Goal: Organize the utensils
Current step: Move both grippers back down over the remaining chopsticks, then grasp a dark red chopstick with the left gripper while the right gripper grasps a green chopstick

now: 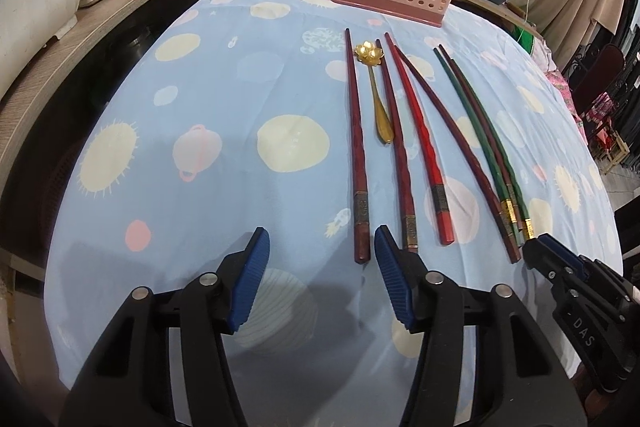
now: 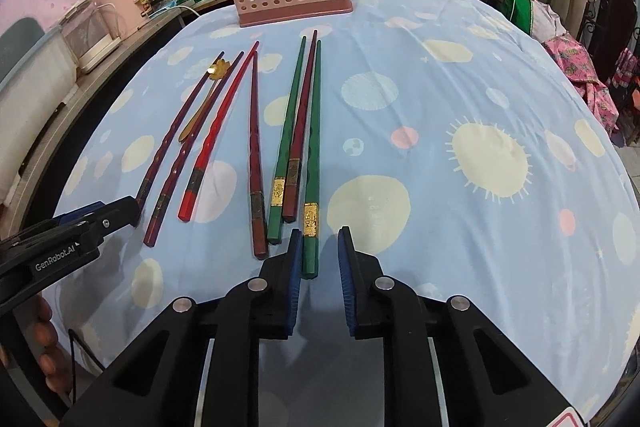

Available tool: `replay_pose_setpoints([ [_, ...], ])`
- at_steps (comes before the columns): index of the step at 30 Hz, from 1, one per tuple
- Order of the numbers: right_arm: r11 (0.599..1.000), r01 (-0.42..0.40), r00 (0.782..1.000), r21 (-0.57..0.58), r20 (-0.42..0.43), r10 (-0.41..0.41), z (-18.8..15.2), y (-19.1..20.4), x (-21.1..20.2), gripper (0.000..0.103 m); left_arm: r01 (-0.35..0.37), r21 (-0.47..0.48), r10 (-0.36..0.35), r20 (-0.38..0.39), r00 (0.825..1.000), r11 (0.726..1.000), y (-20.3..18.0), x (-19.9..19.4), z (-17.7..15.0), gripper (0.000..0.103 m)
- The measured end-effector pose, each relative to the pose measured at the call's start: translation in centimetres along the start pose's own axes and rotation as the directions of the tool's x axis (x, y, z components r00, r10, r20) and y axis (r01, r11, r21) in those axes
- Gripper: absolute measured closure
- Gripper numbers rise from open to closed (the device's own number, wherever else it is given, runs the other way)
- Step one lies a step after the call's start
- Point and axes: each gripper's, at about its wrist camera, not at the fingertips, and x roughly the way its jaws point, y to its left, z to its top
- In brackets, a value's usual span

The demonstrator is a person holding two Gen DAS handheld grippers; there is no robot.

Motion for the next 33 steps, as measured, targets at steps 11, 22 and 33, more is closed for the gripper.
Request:
replay_pose_setpoints([
  [11, 1.000, -0.003, 1.000, -0.001, 0.000, 0.003, 0.0, -0.2, 0.0, 0.096, 0.030, 0.021, -0.030, -0.001, 1.000, 0.999, -0.1, 0.1, 0.0, 0.094],
  [22, 1.000, -0.013, 0.998, 0.004, 0.056, 0.013, 0.4, -0.5, -2.4, 0.096, 0.033, 0.000, -0.033, 0.034, 0.999, 0.999, -0.1, -2.2, 0.7, 0.095],
  [33, 0.998, -0.031, 0.985, 0.059, 0.172, 0.021, 3.7, -1.6, -7.4, 0.096, 0.062, -0.035, -0.055, 0.159, 0.986, 0.998, 0.7, -7.8, 4.2, 0.096],
])
